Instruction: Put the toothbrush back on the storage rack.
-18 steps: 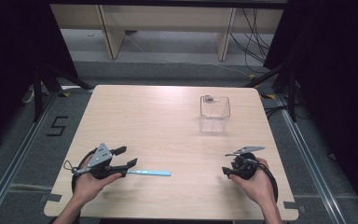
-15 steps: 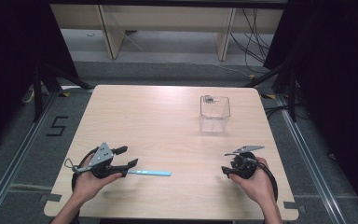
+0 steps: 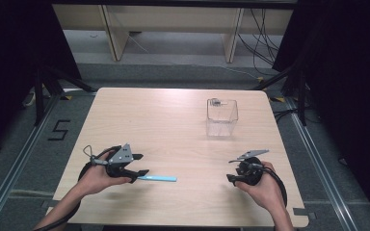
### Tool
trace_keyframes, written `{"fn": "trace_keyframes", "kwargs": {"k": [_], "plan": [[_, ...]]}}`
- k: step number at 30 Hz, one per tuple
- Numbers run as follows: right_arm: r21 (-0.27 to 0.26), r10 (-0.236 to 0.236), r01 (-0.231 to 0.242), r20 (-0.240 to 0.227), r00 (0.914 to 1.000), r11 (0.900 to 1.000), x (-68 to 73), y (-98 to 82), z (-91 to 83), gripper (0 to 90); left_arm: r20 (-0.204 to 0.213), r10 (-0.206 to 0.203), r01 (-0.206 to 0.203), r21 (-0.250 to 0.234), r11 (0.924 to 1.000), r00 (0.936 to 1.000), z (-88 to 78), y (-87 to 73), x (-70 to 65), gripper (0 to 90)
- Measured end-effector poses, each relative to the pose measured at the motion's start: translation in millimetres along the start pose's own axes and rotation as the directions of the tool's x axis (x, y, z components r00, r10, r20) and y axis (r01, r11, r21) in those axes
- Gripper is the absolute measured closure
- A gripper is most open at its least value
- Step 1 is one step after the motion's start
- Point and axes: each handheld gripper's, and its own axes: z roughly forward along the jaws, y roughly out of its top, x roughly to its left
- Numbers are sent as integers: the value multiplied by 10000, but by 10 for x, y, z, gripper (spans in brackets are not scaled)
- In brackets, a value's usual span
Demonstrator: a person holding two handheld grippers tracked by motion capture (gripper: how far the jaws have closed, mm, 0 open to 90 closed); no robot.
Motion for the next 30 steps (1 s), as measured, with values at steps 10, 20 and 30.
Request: {"fn": "trace_keyframes", "kwargs": {"k": [10, 20, 30], "plan": [[372, -185, 195, -273, 9995, 9991, 84, 53, 11, 510, 1690, 1178, -1481, 1800, 9725, 9786, 137, 174, 42, 464], [590, -442, 467, -440, 9981, 9972, 145, 67, 86, 506, 2944, 1521, -2651, 3953, 8794, 9435, 322, 325, 13, 531], [540, -766, 792, -489, 9959, 9954, 185, 137, 91, 505, 3585, 2082, -3739, 4928, 7857, 9100, 490, 487, -2, 614]]}}
